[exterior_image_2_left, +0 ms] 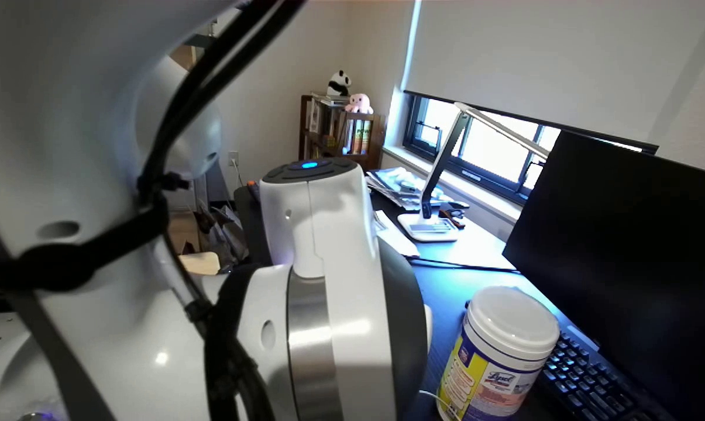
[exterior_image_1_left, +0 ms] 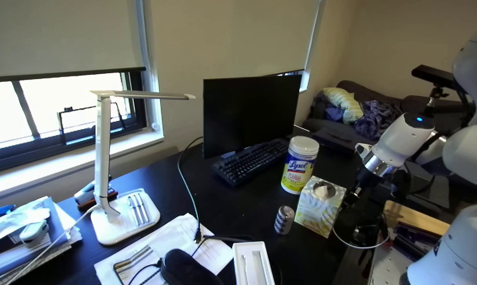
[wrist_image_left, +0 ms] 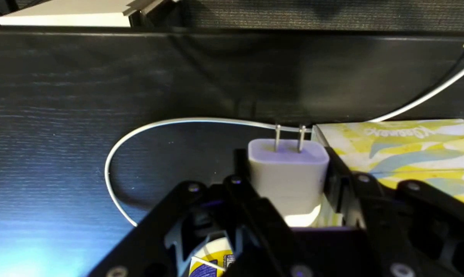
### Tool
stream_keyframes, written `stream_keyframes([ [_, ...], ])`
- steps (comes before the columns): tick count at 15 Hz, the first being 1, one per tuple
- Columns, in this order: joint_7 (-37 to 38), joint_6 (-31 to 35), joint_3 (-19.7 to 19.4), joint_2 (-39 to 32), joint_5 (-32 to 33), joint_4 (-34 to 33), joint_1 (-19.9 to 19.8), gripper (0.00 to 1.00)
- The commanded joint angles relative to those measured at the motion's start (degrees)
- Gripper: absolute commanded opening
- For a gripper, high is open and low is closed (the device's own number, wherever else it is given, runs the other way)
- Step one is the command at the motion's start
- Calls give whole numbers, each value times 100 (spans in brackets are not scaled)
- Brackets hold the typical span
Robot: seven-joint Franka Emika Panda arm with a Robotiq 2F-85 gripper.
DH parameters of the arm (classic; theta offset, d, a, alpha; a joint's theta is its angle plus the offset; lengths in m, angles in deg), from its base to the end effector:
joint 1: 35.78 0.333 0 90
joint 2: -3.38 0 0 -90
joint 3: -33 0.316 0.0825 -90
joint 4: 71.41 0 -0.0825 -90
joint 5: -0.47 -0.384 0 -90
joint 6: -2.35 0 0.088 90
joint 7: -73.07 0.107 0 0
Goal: Move the white charger head to the left
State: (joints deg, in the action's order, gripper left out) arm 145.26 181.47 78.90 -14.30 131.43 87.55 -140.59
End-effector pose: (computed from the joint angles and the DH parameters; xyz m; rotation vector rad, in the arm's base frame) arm 0.2144 -0.1628 0.1594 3.0838 -0.0695 0.4023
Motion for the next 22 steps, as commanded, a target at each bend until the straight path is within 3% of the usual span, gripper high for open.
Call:
stream_keyframes([
  [1, 0, 0, -1, 4, 2, 0, -3, 48],
  [7, 0, 0, -2, 5, 3, 0, -4, 48],
  [8, 0, 0, -2, 5, 3, 0, -3, 23],
  [10, 342, -211, -66, -128, 67, 0, 229, 23],
  [11, 530, -293, -110, -197, 7, 1, 404, 23],
  [13, 865, -388, -537, -273, -357, 2, 1230, 23],
  [14, 1118, -473, -541, -329, -555, 4, 1513, 23],
  [16, 1646, -594, -176, -412, -879, 3, 1770, 23],
  [17, 1744, -642, -246, -429, -1187, 1, 2176, 23],
  [20, 2229, -467, 193, -224, -1900, -4, 2627, 23],
  [22, 2536, -337, 612, 9, -2248, 8, 2668, 23],
])
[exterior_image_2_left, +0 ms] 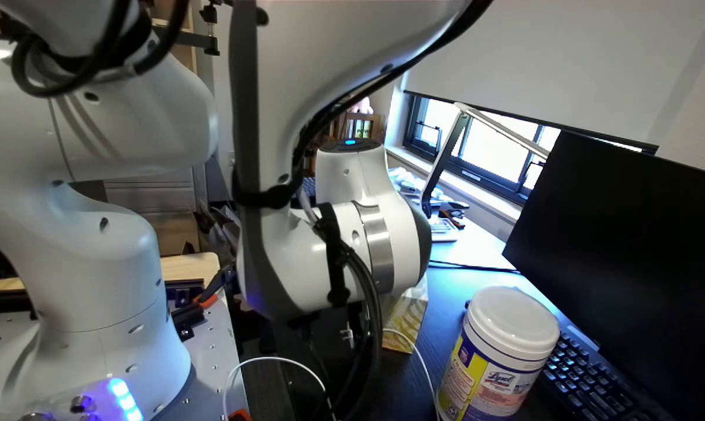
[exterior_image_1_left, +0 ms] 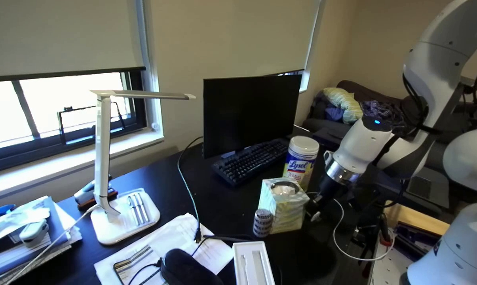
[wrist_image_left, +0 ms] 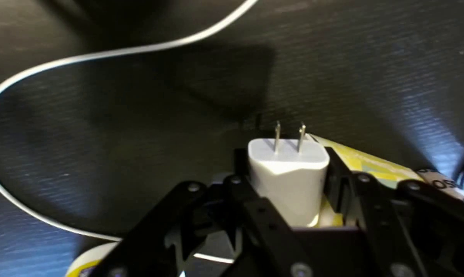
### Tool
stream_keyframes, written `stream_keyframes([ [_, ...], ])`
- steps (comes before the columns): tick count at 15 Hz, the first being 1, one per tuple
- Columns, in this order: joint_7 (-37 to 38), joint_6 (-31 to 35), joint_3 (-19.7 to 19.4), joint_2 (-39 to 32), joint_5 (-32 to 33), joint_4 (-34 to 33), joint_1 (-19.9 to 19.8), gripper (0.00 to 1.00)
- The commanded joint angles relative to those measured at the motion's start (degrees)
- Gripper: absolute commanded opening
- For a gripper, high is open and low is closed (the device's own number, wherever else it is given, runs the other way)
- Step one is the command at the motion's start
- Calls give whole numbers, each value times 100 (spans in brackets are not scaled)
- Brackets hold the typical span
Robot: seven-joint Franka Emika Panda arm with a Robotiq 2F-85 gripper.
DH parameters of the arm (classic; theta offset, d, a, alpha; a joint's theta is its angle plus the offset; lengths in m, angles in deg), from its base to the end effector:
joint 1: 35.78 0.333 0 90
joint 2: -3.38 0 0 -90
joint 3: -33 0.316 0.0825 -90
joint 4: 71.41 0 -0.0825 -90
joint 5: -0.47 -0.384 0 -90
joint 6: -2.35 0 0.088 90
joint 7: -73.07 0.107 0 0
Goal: Move the white charger head to the left
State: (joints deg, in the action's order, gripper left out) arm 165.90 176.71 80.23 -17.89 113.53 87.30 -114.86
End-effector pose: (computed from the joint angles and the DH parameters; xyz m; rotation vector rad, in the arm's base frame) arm 0.2918 -0.0476 0.1537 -3.0070 0.3987 -0.3268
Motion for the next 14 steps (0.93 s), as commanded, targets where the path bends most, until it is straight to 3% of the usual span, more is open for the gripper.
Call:
stream_keyframes([
  [1, 620, 175, 639, 432, -588, -9, 114, 23],
  [4, 783, 139, 904, 473, -718, -171, 63, 23],
  [5, 555, 20, 753, 257, -630, -137, 128, 23],
  [6, 568, 20, 778, 282, -633, -168, 135, 48],
  [10, 567, 18, 745, 270, -633, -167, 136, 48],
  [11, 567, 18, 743, 270, -633, -167, 136, 23],
  [14, 868, 84, 1040, 364, -998, -386, 235, 23],
])
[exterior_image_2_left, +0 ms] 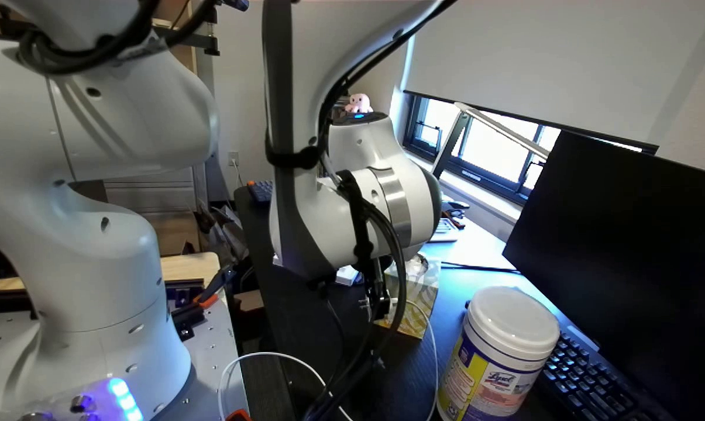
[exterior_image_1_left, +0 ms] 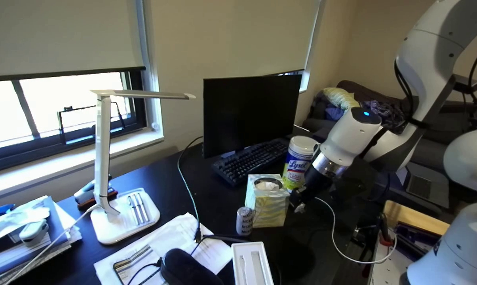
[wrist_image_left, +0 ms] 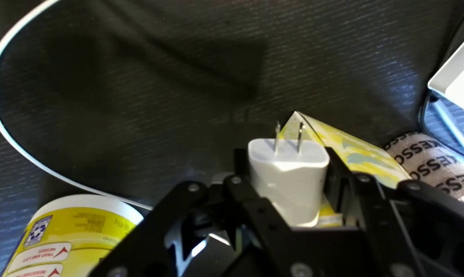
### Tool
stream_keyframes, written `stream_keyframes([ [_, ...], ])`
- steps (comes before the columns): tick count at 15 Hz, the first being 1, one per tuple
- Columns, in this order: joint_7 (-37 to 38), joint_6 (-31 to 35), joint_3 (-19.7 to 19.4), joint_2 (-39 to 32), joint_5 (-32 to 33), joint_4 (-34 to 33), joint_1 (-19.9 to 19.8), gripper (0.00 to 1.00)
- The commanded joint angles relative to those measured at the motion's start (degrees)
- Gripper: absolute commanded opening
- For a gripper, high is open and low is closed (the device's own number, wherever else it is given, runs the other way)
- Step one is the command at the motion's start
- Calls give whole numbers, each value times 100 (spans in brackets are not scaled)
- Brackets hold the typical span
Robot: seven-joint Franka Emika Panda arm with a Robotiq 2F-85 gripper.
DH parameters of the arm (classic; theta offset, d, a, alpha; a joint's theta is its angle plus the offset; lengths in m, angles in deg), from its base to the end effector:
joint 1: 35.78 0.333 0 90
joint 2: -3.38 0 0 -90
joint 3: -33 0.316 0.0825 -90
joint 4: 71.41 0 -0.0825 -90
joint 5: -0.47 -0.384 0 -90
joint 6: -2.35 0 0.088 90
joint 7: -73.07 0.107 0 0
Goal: Move the white charger head to the left
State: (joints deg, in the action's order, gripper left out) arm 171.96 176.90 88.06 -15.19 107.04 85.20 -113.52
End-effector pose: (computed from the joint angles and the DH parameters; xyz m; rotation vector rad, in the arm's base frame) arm 0.3292 -0.0177 0.1793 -2.9723 0.4943 -0.4246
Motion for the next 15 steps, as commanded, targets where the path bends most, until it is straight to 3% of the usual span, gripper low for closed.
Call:
stream_keyframes([
  [1, 317, 56, 339, 98, -619, -288, 156, 23],
  [6, 102, -251, 556, -74, -1668, -840, 430, 23],
  [10, -76, -446, 348, -253, -1242, -737, 723, 23],
  [15, -111, -142, 128, -178, -250, -148, 591, 23],
])
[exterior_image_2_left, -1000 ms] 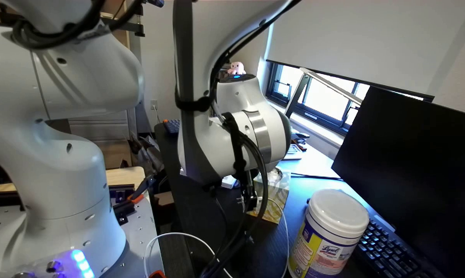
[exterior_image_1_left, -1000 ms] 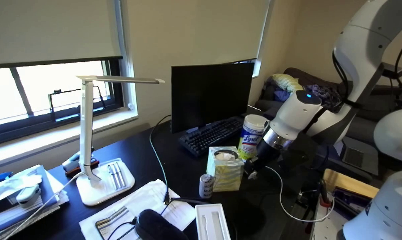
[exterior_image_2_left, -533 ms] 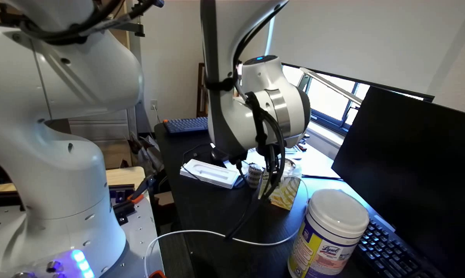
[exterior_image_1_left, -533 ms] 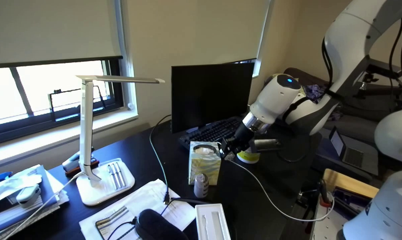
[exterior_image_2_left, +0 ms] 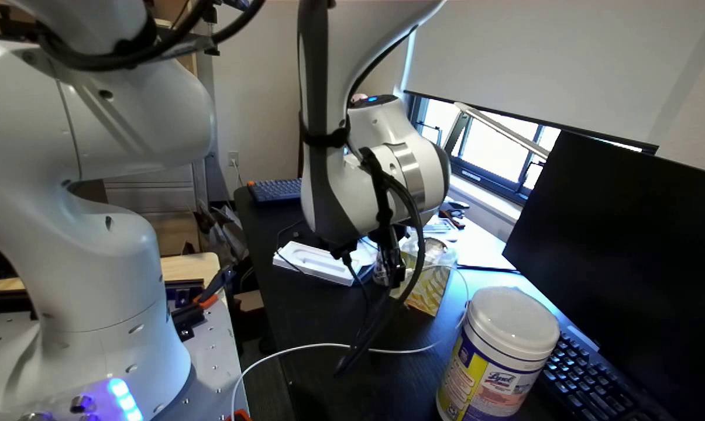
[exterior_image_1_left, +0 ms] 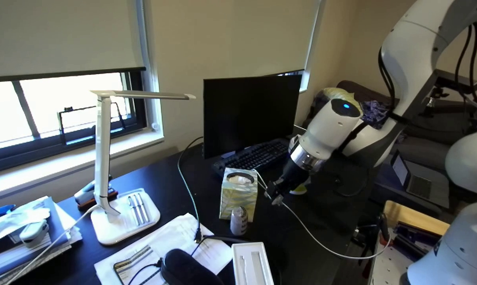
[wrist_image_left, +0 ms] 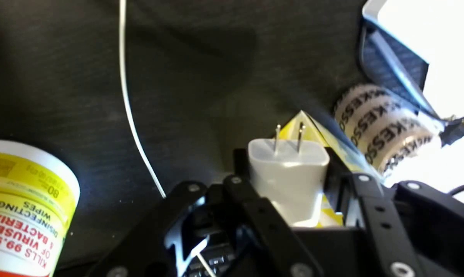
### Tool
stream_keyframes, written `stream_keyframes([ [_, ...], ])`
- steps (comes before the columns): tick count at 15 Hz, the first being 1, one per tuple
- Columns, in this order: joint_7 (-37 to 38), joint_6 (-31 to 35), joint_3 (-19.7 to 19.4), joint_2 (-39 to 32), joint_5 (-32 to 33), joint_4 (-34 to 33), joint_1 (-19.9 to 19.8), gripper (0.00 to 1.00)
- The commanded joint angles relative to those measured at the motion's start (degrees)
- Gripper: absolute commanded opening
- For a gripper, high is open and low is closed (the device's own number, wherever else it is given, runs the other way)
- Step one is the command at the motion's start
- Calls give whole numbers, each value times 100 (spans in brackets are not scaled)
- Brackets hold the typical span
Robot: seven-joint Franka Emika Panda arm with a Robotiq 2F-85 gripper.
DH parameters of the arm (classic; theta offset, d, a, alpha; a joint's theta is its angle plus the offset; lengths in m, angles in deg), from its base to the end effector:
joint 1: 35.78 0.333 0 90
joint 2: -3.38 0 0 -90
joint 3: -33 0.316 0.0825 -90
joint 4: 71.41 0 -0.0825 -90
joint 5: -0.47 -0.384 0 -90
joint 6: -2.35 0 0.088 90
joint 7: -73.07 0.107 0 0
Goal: Move the white charger head to the left
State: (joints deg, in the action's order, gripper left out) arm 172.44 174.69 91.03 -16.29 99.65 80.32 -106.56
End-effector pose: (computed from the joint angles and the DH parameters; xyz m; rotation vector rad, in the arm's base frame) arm 0.3761 0.0230 0.1984 -2.9453 0.4771 -0.5092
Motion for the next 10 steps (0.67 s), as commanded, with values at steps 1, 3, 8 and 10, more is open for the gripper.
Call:
stream_keyframes([
  [1, -118, 59, -238, -52, 768, 437, -150, 23],
  [3, -225, 3, -477, -25, 1167, 682, -207, 23],
  [8, 580, 352, -437, 15, 2556, 671, -944, 23],
  [10, -231, 357, -960, 123, 2589, 876, -673, 23],
])
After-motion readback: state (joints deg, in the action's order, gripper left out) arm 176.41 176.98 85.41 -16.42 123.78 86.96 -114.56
